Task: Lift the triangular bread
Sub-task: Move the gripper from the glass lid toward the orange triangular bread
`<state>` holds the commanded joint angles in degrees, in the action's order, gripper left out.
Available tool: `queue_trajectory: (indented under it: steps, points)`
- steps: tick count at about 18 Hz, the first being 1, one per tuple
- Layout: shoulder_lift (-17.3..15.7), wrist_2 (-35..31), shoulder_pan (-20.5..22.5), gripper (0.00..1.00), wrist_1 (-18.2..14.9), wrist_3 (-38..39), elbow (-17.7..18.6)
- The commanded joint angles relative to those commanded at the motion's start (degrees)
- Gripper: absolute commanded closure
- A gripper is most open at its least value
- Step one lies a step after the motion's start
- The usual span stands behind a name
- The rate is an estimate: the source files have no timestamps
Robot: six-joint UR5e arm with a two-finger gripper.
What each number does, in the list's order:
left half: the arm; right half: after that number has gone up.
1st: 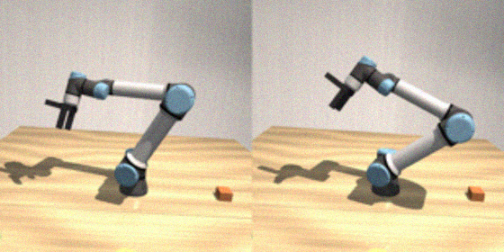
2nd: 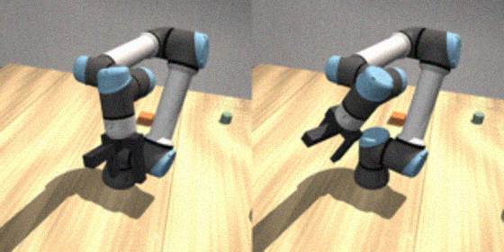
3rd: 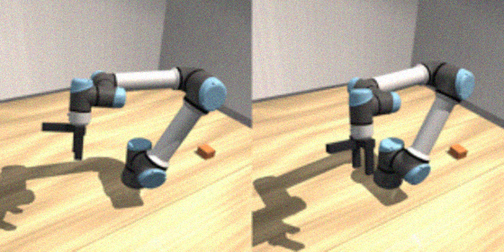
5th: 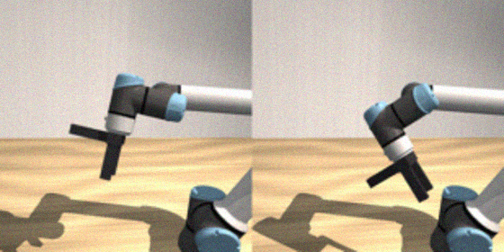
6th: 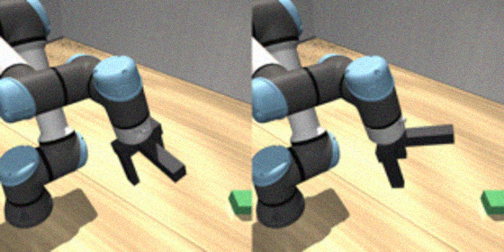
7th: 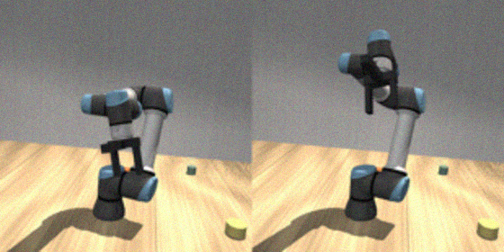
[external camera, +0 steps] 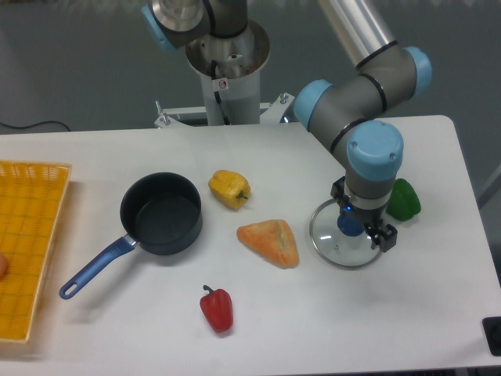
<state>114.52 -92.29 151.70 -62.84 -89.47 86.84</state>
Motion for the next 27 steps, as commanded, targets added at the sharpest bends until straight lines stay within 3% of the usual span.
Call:
queue_trajectory:
  steps: [8, 10, 20, 24, 27]
  points:
    - [-2.29, 1.94, -1.93, 0.0, -1.32, 1.57, 1.49]
    - [-3.25, 2.03, -3.07, 0.0, -0.53, 5.52, 4.29]
    - [-4.31, 1.94, -4.39, 0.0, -0.44, 20.91, 10.98]
    - [-3.69, 1.85, -5.62, 0.0, -0.44, 29.86, 11.34]
    - [-2.47, 1.59, -8.08, 0.0, -0.26, 30.41, 11.78]
